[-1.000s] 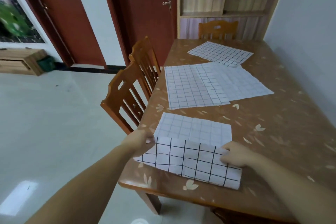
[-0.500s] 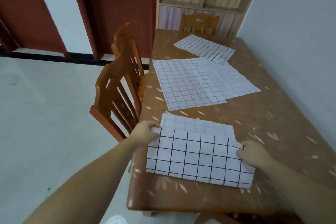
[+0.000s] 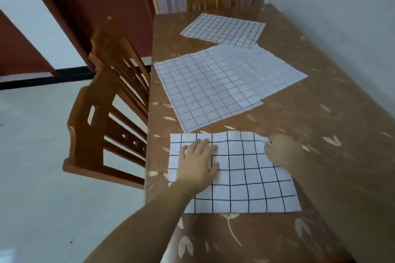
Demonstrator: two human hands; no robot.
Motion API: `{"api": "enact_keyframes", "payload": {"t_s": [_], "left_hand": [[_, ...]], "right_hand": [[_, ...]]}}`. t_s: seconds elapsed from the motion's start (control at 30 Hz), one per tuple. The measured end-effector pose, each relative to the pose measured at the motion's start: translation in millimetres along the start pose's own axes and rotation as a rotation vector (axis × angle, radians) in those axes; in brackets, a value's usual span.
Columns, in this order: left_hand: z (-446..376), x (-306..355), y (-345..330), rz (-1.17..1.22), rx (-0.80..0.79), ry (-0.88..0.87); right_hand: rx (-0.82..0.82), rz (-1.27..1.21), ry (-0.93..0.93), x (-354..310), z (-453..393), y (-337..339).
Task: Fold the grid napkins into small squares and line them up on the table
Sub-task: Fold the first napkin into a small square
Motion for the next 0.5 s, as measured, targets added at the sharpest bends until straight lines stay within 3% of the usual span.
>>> {"api": "enact_keyframes", "payload": {"t_s": [0.2,0.37,0.5], "left_hand": [[26,-8,-64,-0.119,-0.262,-0.035],[28,-20,-82,-0.151,-0.283,-0.07],[31,-24,-90,-0.147,-0.182,-0.079]], "right_hand": [[-0.05,0.012,0.049,14,-9,-36],[-0.058,0.083,0.05,22,-8,-50],[-0.007,0.058,0.025,22,-14,-54]]}}
Point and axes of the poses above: each hand's wrist, its own z-axis away from the middle knuckle, its own y-axis out of the back of the hand, x = y × z, the point moved 2 cm from there along -z, towards the middle knuckle, and after that the axes turned 9 degrees about x, right-handed, at the moved point
